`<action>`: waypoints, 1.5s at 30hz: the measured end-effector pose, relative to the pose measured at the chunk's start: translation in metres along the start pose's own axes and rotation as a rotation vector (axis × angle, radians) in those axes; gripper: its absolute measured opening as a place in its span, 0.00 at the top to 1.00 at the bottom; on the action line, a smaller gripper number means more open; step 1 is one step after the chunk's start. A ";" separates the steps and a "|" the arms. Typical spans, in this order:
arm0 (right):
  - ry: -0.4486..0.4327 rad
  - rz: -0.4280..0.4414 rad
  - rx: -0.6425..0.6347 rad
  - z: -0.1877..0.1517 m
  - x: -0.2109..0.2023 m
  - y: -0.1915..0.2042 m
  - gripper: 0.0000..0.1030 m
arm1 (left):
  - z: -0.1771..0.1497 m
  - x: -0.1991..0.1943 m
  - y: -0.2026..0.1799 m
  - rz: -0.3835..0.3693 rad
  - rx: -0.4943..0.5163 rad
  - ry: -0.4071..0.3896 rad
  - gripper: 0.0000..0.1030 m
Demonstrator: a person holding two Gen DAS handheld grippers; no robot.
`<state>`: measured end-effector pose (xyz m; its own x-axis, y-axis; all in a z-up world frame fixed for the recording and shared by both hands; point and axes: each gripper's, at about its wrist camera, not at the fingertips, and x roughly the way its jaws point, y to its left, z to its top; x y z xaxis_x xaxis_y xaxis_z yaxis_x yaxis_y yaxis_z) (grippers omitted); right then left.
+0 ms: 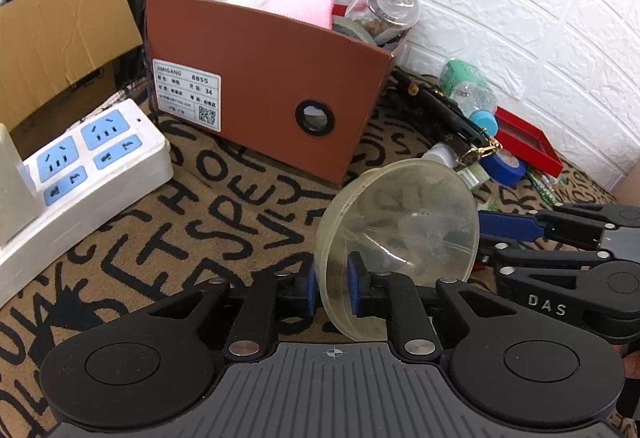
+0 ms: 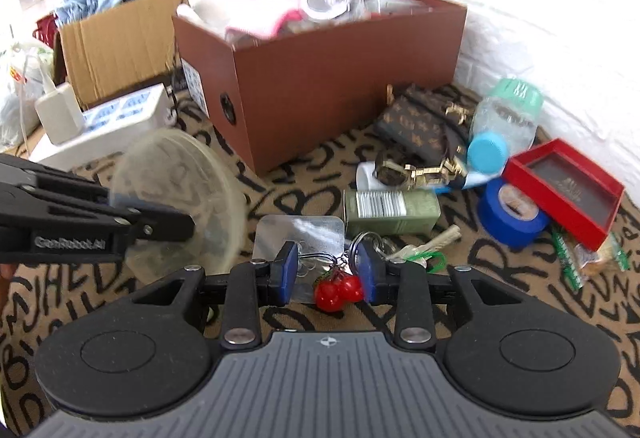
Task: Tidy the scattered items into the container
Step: 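Hold the funnel in the left tool while the right tool grasps the clear plastic packet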
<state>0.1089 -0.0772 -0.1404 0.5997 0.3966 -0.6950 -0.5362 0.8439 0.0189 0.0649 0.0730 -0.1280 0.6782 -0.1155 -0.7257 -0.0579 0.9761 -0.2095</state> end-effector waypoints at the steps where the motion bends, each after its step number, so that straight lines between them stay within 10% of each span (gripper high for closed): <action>1: -0.002 -0.002 -0.003 -0.001 -0.002 0.000 0.73 | 0.000 -0.001 0.000 0.000 0.002 -0.001 0.91; 7: -0.021 0.031 0.058 -0.012 -0.024 -0.007 0.98 | -0.003 -0.009 -0.002 -0.010 0.006 -0.013 0.95; 21: -0.134 0.026 0.078 -0.027 -0.099 -0.003 0.98 | -0.022 -0.049 -0.011 -0.015 0.012 -0.045 0.97; 28: -0.042 -0.051 0.130 -0.043 -0.086 -0.016 0.96 | -0.029 -0.047 -0.004 -0.016 -0.013 -0.022 0.93; 34: -0.033 -0.055 0.116 -0.045 -0.080 -0.015 0.95 | -0.030 -0.042 -0.005 -0.026 -0.010 -0.021 0.71; 45: 0.021 -0.078 0.120 -0.053 -0.057 -0.019 0.85 | -0.031 -0.033 -0.009 -0.027 0.014 -0.003 0.72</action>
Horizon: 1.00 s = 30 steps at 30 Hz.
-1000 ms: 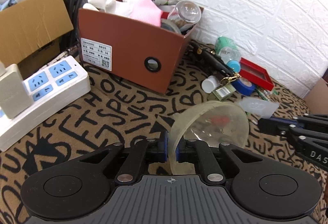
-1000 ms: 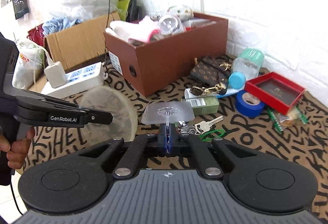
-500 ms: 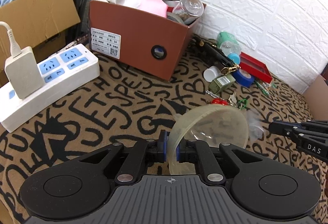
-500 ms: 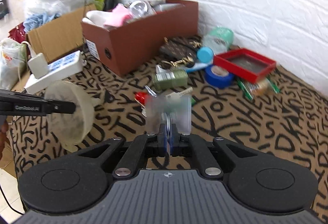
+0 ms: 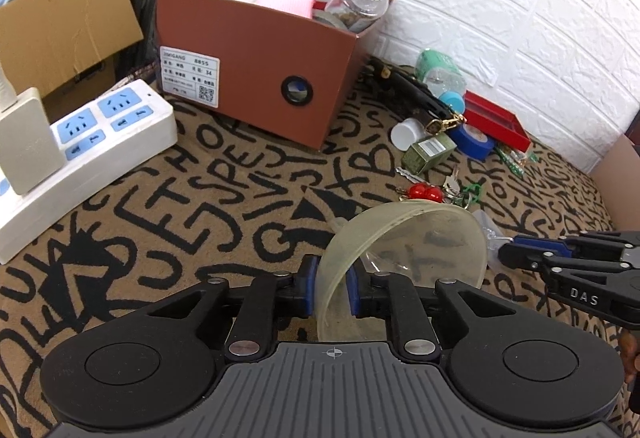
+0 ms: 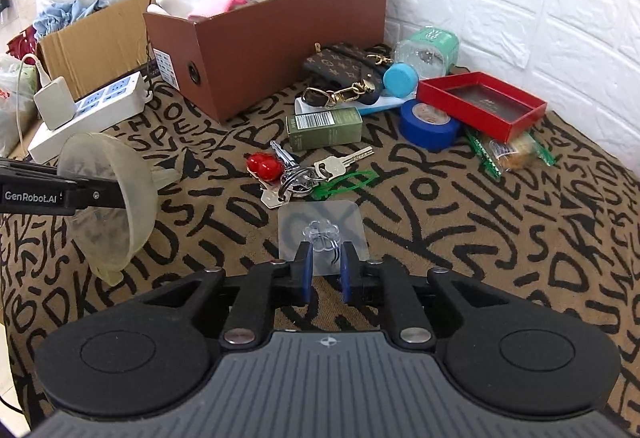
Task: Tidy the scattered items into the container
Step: 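Hold the funnel in the left tool while the right tool grasps the clear plastic packet, then carry the funnel and packet in both tools over the brown box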
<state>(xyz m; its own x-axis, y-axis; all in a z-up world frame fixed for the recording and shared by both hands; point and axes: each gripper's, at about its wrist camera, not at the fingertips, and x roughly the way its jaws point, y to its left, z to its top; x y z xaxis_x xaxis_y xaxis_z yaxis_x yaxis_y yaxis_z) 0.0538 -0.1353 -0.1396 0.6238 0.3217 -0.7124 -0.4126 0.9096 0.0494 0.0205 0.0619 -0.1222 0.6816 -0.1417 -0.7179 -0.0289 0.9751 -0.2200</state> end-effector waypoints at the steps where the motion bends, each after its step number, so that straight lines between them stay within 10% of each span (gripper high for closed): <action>1: 0.000 0.000 -0.003 0.000 0.001 0.001 0.85 | 0.000 0.001 -0.001 0.000 0.002 0.001 0.68; 7: 0.019 0.028 -0.011 0.000 0.008 0.004 0.95 | 0.001 0.003 -0.005 -0.018 0.018 0.011 0.96; 30: -0.183 0.161 -0.118 0.070 -0.053 0.040 0.97 | 0.075 -0.054 -0.003 -0.001 -0.008 -0.182 0.97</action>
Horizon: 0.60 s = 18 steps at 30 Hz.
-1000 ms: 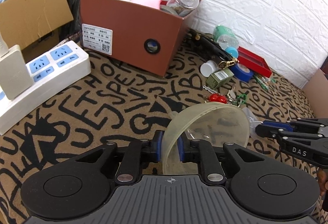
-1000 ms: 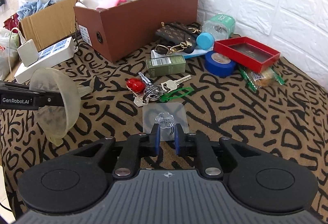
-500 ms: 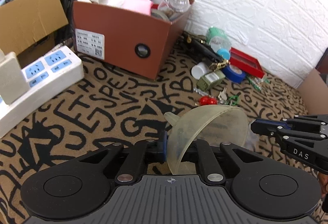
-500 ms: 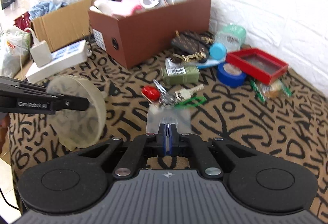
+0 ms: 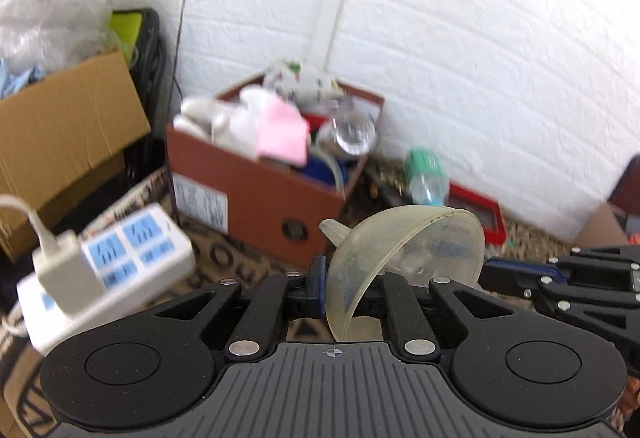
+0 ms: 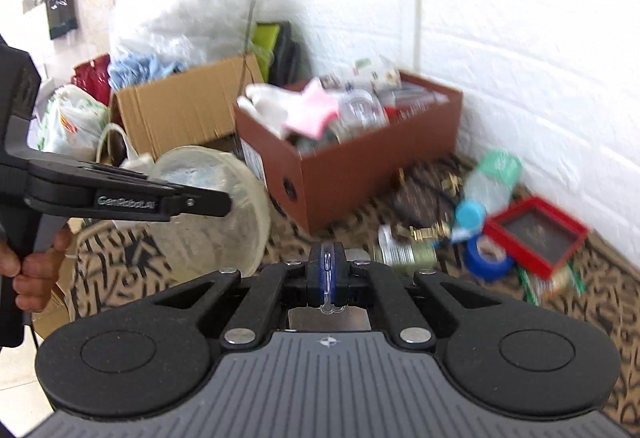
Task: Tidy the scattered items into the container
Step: 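Carry the funnel and packet in both tools over the brown box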
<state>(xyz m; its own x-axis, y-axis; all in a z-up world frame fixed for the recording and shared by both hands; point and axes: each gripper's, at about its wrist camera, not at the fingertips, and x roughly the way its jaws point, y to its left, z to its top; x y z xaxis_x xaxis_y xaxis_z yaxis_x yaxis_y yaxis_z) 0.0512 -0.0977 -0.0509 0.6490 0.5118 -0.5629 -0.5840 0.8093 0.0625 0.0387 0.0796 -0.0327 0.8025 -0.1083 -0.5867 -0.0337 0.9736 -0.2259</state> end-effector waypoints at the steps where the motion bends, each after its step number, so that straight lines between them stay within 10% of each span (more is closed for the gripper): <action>1: -0.010 0.003 -0.008 0.006 0.000 0.000 0.97 | 0.008 0.000 0.002 0.003 -0.006 -0.012 0.97; 18: -0.086 0.016 -0.016 0.116 0.042 -0.024 0.97 | 0.125 0.050 0.044 0.106 -0.150 -0.153 0.96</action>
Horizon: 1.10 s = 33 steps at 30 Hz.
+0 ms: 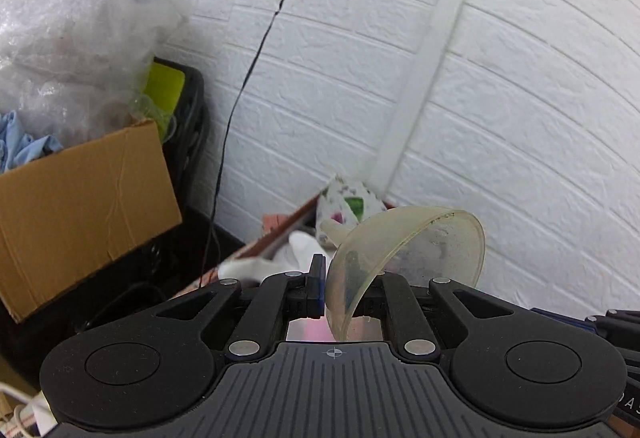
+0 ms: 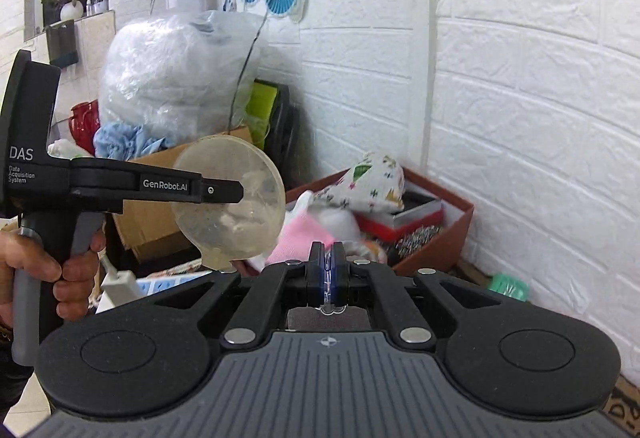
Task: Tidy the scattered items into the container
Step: 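Carry the funnel and packet in both tools over the brown box, then open the left tool over the box while the right tool releases the packet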
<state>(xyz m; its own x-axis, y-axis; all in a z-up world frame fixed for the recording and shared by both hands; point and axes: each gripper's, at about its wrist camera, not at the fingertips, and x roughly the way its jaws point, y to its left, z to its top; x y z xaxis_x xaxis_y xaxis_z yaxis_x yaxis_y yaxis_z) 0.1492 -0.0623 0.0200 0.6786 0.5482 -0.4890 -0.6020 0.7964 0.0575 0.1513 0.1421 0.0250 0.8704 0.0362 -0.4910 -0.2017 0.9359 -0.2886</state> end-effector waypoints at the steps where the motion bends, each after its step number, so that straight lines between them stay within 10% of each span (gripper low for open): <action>1: 0.001 -0.006 0.003 0.005 0.006 -0.004 0.97 | 0.004 0.006 0.002 0.006 -0.005 -0.002 0.96; 17: 0.058 -0.036 0.053 0.031 0.129 -0.050 0.97 | 0.012 0.126 0.033 0.091 0.050 0.120 0.81; 27: 0.145 -0.076 0.095 -0.002 0.174 -0.068 0.96 | 0.004 0.143 0.004 -0.082 0.142 0.213 0.81; 31: 0.134 -0.082 0.098 0.001 0.162 -0.068 0.82 | 0.002 0.147 -0.002 -0.064 0.161 0.214 0.72; 33: 0.118 -0.087 0.074 0.003 0.153 -0.065 0.58 | 0.000 0.145 -0.004 -0.057 0.193 0.212 0.64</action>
<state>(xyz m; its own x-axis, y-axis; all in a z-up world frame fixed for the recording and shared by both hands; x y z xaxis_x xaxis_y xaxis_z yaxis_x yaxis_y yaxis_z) 0.2935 -0.0291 -0.0558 0.6699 0.4463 -0.5934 -0.5077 0.8585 0.0724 0.2779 0.1433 -0.0451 0.7605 -0.0736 -0.6452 -0.0480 0.9845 -0.1690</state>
